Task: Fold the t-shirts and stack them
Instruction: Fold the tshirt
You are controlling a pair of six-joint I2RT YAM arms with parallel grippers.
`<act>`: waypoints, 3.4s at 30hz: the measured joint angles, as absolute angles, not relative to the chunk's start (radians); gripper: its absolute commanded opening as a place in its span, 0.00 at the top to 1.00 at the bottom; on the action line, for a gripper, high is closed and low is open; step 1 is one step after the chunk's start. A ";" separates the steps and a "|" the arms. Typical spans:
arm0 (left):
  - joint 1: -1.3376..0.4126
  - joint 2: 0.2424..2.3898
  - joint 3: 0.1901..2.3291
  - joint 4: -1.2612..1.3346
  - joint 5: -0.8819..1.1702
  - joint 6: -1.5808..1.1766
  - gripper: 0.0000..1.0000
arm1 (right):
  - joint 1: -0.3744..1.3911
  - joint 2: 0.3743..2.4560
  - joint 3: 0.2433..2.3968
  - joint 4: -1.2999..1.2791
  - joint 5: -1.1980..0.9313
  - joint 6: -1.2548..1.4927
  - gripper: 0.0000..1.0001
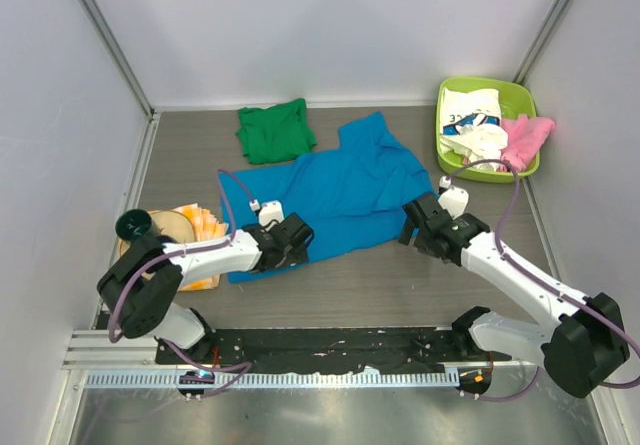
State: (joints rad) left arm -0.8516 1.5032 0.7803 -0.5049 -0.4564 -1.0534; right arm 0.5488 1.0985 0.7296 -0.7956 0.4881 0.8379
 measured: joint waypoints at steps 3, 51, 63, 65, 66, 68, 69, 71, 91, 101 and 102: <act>-0.852 1.451 0.751 -0.553 -0.437 -1.082 0.00 | 0.549 1.108 0.799 -0.777 0.534 0.806 0.00; -0.883 0.798 0.681 -0.741 -0.448 -1.102 0.00 | 0.863 0.976 0.433 -0.447 0.430 0.995 0.00; -0.883 0.849 0.666 -0.703 -0.425 -1.100 0.00 | 0.979 1.001 0.685 -0.741 0.736 1.044 0.00; -0.883 0.873 0.673 -0.699 -0.427 -1.090 0.00 | 0.961 1.082 0.762 -0.725 0.792 1.008 0.02; -0.883 0.888 0.680 -0.701 -0.429 -1.084 0.00 | 0.950 1.122 0.782 -0.700 0.809 0.985 0.06; -0.883 0.912 0.701 -0.701 -0.436 -1.067 0.00 | 0.917 1.177 0.789 -0.649 0.813 0.941 0.11; -0.883 0.920 0.712 -0.699 -0.440 -1.061 0.00 | 0.881 1.203 0.785 -0.617 0.803 0.916 0.16; -0.883 0.928 0.734 -0.700 -0.450 -1.049 0.00 | 0.808 1.234 0.778 -0.567 0.784 0.880 0.23; -0.883 0.978 0.770 -0.684 -0.471 -1.011 0.00 | 0.554 1.378 0.683 -0.315 0.535 0.779 0.62; -0.883 1.019 0.770 -0.655 -0.469 -1.009 0.00 | 0.554 1.348 0.651 -0.316 0.529 0.782 0.71; -0.883 1.023 0.770 -0.652 -0.469 -1.009 0.00 | 0.554 1.348 0.651 -0.315 0.529 0.783 0.73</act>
